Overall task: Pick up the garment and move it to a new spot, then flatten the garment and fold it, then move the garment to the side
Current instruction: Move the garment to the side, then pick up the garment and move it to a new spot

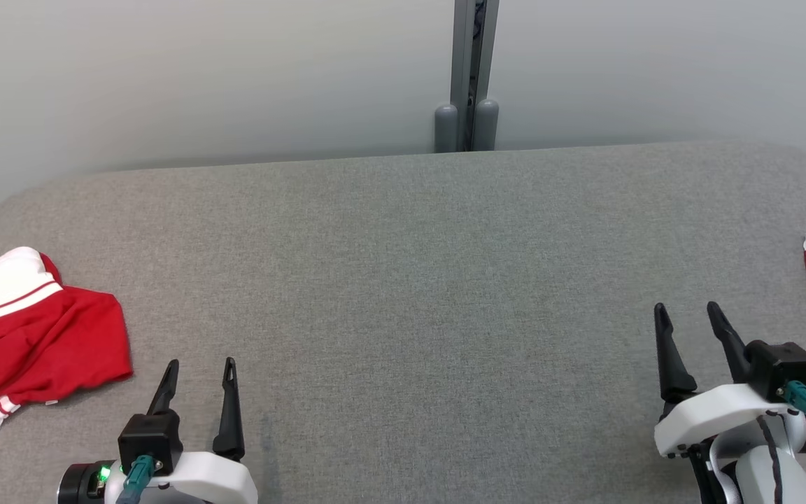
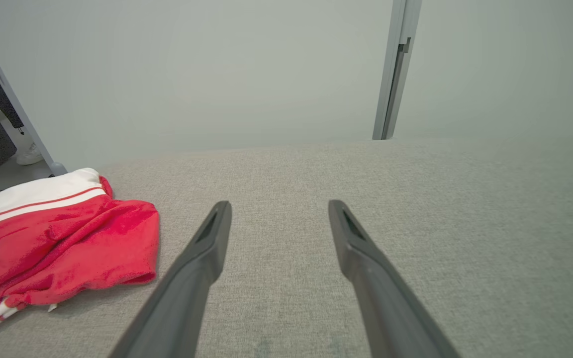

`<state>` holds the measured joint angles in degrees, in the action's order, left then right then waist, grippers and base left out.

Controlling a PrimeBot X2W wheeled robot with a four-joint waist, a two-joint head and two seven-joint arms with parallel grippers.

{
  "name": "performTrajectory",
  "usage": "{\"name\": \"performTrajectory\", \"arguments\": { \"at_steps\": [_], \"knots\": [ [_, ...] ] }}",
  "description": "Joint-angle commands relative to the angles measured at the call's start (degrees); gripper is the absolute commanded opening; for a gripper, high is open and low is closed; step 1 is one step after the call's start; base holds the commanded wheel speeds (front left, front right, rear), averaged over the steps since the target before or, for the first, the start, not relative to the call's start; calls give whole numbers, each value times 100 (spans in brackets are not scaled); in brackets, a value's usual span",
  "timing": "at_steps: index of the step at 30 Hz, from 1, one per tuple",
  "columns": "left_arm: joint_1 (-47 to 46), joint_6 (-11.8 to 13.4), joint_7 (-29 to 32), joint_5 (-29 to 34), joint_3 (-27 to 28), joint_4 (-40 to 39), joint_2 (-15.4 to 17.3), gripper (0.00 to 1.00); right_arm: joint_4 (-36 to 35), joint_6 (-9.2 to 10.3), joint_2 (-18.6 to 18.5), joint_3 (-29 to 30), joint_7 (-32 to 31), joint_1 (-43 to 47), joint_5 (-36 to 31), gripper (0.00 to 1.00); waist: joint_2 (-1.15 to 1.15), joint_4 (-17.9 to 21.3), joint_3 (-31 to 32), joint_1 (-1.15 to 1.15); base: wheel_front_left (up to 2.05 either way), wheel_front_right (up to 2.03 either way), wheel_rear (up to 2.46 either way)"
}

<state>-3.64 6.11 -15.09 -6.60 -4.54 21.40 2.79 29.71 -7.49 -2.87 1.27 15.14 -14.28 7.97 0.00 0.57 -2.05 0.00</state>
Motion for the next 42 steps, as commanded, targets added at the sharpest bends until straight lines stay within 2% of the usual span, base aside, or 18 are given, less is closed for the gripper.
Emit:
{"name": "performTrajectory", "arguments": {
  "at_steps": [1,14,26,34,42],
  "knots": [
    [35,14,-9,-22,40,-20,23,100,-4,0,-18,-29,-2,67,-2,100,0,-3,62,0,0,0,0],
    [329,-15,-9,22,262,39,22,100,-127,0,-22,-218,-2,384,229,100,0,-35,321,0,0,0,0],
    [351,-28,-9,-30,225,92,23,100,-153,0,-20,-271,-2,437,236,100,0,-111,320,0,0,0,0],
    [272,38,-9,-57,162,118,24,100,-195,0,-21,-362,-2,447,260,100,0,-453,249,0,0,0,0],
    [369,113,-9,-30,252,199,23,100,-213,0,-22,-469,-2,516,378,100,0,-1154,259,0,0,0,0]
  ]
}}
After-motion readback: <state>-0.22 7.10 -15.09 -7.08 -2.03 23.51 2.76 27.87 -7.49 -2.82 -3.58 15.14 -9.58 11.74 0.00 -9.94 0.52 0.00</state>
